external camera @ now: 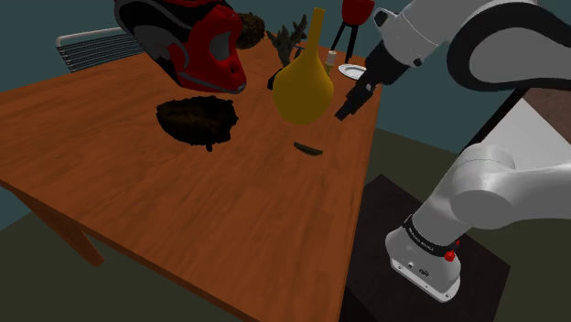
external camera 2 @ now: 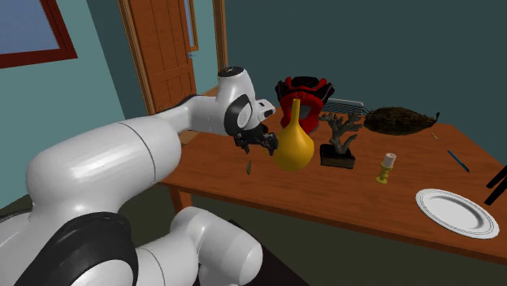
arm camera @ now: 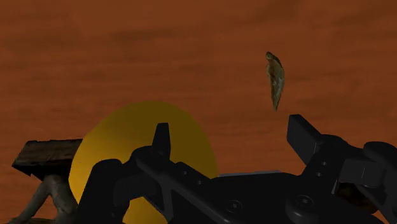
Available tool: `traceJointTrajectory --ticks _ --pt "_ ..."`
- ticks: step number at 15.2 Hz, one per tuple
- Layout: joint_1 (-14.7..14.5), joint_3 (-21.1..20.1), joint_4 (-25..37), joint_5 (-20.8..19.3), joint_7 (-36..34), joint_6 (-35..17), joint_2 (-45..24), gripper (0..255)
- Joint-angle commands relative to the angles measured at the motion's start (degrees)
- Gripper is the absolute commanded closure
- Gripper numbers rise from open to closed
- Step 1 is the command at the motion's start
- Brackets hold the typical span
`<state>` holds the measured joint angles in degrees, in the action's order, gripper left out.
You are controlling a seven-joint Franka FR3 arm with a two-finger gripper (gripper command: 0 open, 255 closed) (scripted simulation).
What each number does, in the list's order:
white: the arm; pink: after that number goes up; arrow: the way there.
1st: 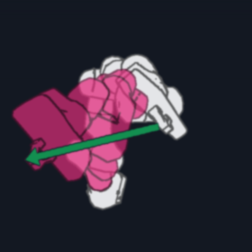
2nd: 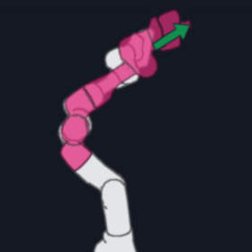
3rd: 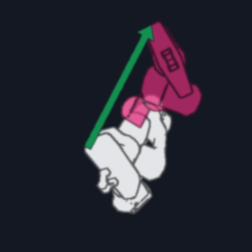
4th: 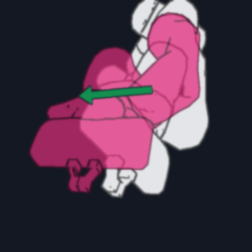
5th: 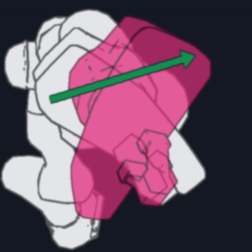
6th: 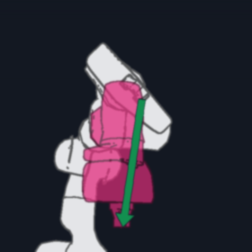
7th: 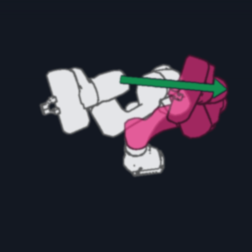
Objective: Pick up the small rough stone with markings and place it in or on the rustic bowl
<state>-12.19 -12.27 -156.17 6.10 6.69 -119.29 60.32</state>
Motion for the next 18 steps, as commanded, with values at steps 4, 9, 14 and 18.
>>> traceJointTrajectory --ticks 4,9,14,18 --pt "-5.9 -7.6 -9.7 0.9 0.0 -13.2 2.1 0" --pt "-8.2 -12.6 -14.5 1.2 -0.8 -23.3 -0.5 0" --pt "-6.4 -13.9 -15.5 1.1 -1.0 -29.9 -5.9 0" --pt "-6.1 -14.0 -15.6 1.1 -1.0 -30.6 -6.6 0"
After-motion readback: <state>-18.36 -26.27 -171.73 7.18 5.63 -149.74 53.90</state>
